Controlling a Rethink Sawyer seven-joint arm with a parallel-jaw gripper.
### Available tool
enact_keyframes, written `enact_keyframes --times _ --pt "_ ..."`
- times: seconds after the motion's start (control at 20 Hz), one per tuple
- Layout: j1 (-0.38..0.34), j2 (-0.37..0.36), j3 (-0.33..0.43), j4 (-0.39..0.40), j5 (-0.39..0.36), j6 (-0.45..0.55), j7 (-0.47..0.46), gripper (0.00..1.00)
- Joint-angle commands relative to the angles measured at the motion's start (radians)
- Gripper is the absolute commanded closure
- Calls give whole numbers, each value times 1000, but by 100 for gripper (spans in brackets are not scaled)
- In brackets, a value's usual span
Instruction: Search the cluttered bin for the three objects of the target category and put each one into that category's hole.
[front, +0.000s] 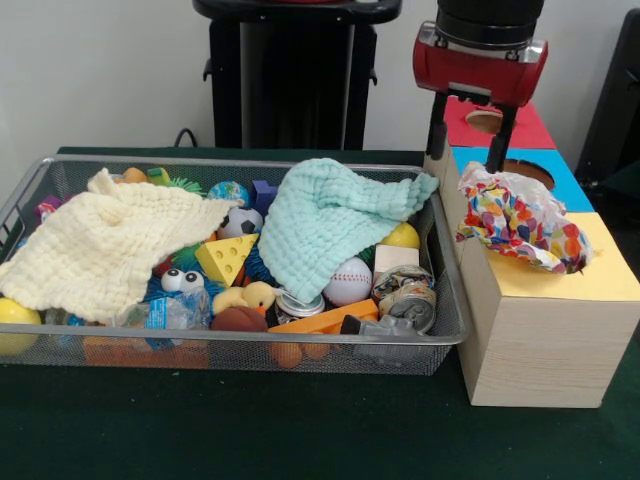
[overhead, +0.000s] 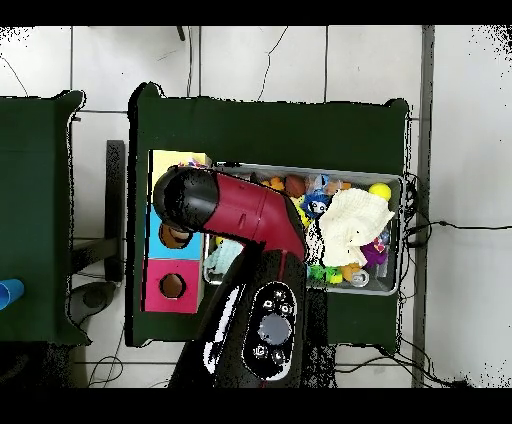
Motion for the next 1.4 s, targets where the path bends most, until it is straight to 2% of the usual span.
enact_keyframes --times 0.05,0.2,0.7,1.4 --pt "-47 41 134 95 38 -69 126 0" --pt "-42 39 131 91 26 -66 134 0" --pt "-55 73 167 105 24 -152 138 0" --pt "-67 92 192 109 18 -183 137 0"
